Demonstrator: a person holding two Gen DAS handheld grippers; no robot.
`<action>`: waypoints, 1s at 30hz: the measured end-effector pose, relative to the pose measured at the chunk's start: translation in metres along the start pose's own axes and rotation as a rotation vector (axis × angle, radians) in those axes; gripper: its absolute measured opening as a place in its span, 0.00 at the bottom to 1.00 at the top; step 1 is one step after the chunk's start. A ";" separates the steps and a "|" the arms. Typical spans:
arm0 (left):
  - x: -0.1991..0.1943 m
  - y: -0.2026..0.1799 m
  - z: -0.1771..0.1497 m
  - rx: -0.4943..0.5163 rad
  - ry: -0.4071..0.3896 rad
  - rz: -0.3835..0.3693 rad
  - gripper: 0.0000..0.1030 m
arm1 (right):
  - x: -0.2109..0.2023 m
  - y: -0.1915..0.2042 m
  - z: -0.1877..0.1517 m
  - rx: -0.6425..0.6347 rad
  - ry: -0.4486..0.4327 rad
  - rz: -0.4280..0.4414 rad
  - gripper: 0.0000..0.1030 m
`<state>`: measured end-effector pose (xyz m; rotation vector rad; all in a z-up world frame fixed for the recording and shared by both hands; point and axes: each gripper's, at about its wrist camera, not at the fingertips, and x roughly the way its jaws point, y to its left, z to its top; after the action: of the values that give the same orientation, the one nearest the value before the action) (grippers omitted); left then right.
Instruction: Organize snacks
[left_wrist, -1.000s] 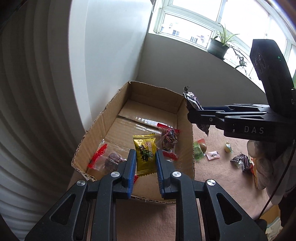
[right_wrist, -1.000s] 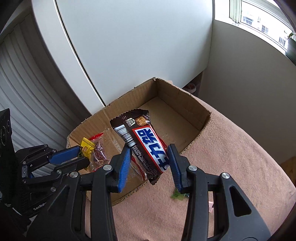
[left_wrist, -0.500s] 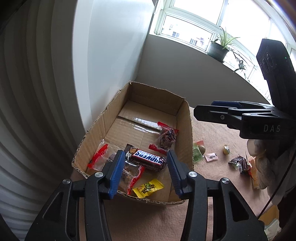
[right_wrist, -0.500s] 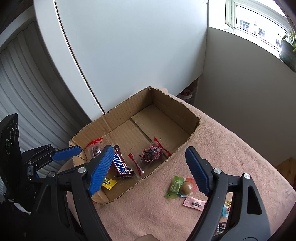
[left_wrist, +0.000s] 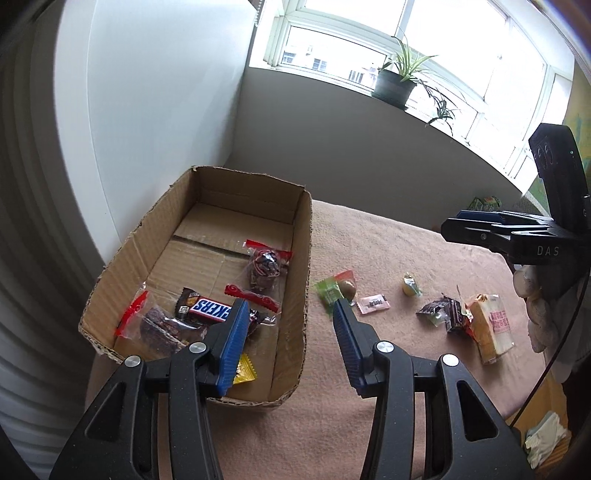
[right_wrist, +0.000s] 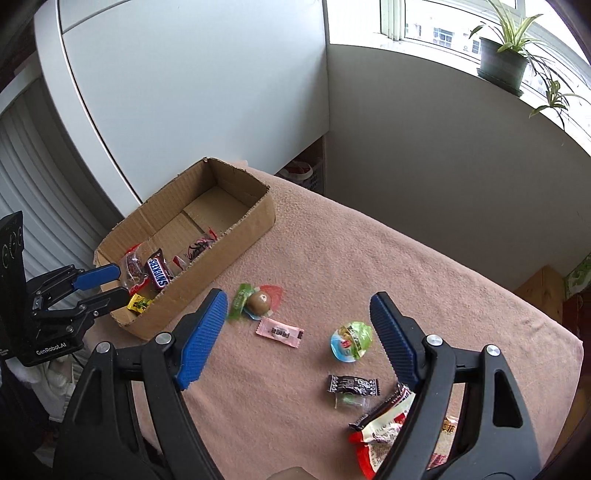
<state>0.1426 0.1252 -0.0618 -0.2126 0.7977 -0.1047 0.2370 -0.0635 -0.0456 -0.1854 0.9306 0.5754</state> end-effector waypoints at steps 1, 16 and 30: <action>0.002 -0.004 0.000 0.004 0.004 -0.006 0.45 | -0.001 -0.006 -0.004 0.013 0.008 -0.003 0.80; 0.049 -0.076 -0.008 0.110 0.100 -0.067 0.45 | 0.025 -0.047 -0.027 0.102 0.091 0.040 0.80; 0.098 -0.076 -0.008 0.074 0.217 -0.072 0.44 | 0.081 -0.055 -0.023 0.134 0.167 0.085 0.80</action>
<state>0.2036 0.0335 -0.1184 -0.1616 1.0009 -0.2272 0.2879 -0.0876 -0.1288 -0.0741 1.1400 0.5796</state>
